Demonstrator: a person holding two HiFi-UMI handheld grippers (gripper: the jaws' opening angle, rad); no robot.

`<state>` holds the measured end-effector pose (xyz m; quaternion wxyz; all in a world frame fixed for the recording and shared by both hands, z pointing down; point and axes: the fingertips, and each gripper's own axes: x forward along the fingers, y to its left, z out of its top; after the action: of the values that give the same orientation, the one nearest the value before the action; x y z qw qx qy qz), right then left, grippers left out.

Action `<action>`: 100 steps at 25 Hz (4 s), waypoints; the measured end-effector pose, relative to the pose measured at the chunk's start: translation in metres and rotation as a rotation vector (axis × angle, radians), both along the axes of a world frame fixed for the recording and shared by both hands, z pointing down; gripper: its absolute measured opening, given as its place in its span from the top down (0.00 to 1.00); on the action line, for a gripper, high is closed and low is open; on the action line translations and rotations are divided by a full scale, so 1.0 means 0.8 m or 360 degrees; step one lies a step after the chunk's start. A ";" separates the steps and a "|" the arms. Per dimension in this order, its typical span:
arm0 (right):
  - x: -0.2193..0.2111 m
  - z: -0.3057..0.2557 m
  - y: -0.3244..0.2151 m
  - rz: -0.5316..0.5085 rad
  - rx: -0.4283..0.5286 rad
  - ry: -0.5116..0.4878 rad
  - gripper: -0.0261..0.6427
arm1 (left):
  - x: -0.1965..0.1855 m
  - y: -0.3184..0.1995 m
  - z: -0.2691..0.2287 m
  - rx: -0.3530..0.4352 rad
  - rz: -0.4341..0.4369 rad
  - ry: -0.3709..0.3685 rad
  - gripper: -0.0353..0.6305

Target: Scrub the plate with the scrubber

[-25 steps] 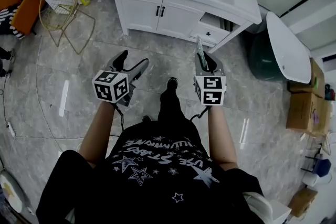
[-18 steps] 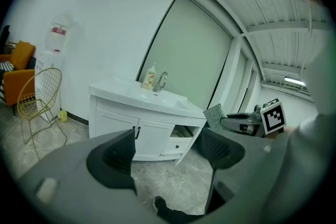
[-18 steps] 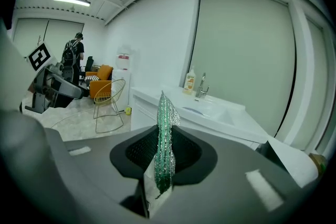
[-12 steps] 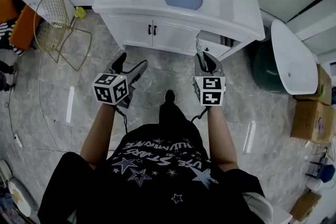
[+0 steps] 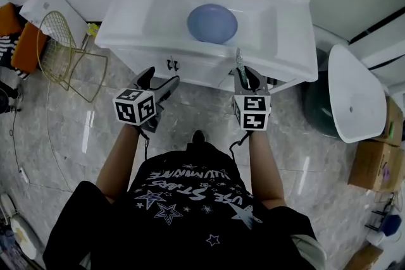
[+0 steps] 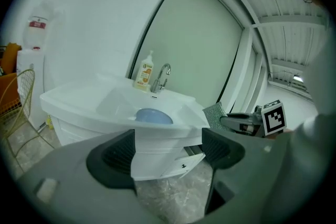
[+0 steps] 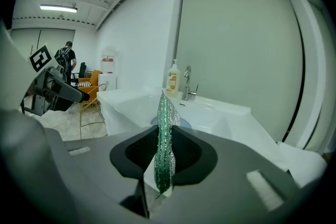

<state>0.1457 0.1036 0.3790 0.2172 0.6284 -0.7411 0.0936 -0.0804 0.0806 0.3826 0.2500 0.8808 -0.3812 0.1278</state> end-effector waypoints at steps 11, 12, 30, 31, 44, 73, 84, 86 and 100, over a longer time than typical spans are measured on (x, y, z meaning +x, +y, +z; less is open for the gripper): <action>0.016 0.000 -0.127 -0.0063 -0.0023 0.0021 0.81 | 0.022 -0.127 0.002 -0.0087 -0.0045 0.0000 0.36; 0.017 0.002 -0.138 -0.0053 -0.0028 0.0027 0.81 | 0.022 -0.143 0.004 -0.0096 -0.0046 0.0012 0.36; 0.018 0.050 -0.358 0.0073 -0.0254 0.0281 0.81 | 0.095 -0.409 0.125 -0.0586 0.0315 0.0037 0.41; 0.018 0.057 -0.363 0.0074 -0.0281 0.0293 0.81 | 0.100 -0.412 0.137 -0.0628 0.0335 0.0030 0.42; 0.010 0.152 -0.400 -0.0067 -0.0629 0.0504 0.81 | 0.134 -0.409 0.258 -0.0973 0.0461 -0.0092 0.49; -0.063 0.294 -0.425 -0.1123 -0.0810 0.0929 0.79 | 0.141 -0.409 0.290 -0.1014 0.0408 -0.0192 0.84; -0.094 0.295 -0.365 -0.1836 -0.0688 0.1204 0.79 | 0.139 -0.413 0.288 -0.0998 0.0307 -0.0101 0.84; -0.093 0.294 -0.349 -0.1946 -0.0732 0.1218 0.79 | 0.138 -0.413 0.288 -0.0989 0.0298 -0.0117 0.85; -0.059 0.270 -0.302 -0.1932 -0.0746 0.1057 0.79 | 0.139 -0.412 0.289 -0.0953 0.0287 -0.0178 0.85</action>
<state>0.0985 -0.1378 0.5947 0.5730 0.0392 -0.8144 -0.0825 0.0305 -0.2494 0.6141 0.4645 0.7899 -0.2601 0.3043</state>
